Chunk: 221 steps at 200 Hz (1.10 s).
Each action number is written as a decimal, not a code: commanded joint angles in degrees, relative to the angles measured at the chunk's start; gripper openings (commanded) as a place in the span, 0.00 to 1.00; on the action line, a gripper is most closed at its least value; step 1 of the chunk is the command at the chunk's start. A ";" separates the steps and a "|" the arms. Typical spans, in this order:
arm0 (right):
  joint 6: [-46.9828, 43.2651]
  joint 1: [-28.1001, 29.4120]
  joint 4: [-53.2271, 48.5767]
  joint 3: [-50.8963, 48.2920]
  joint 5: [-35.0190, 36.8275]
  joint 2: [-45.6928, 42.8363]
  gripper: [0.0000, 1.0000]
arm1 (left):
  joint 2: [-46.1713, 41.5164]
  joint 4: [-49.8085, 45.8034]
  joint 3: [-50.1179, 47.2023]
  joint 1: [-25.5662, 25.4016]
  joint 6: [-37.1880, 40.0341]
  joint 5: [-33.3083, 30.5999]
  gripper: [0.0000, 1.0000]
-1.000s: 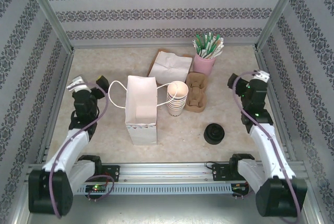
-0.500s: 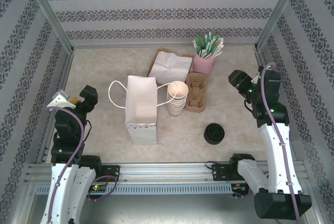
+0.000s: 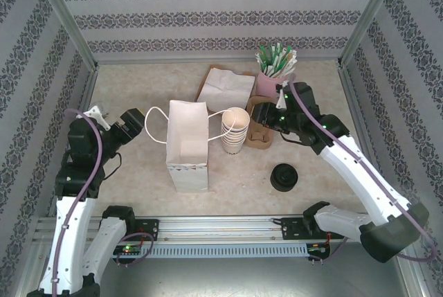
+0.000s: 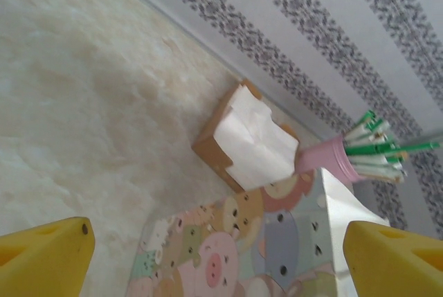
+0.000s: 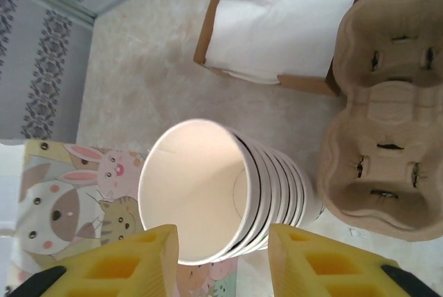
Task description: Pack the takeout coffee
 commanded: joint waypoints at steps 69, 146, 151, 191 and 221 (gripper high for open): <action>3.77 1.74 2.13 1.14 4.04 8.04 0.31 | -2.11 -4.46 4.74 0.58 5.19 5.33 0.81; 3.81 3.93 1.92 2.23 4.77 9.91 0.25 | -6.59 -4.30 4.96 0.59 4.62 -2.12 0.81; 3.81 3.89 1.78 2.27 4.89 10.04 0.23 | -6.58 -4.38 5.08 0.57 4.50 -1.95 0.81; 3.78 4.19 1.43 2.78 5.16 10.01 0.15 | -6.58 -4.91 5.59 0.60 4.50 -1.52 0.80; 3.37 4.29 0.44 3.57 5.44 9.87 0.11 | -6.58 -5.00 5.25 0.59 4.51 -1.03 0.80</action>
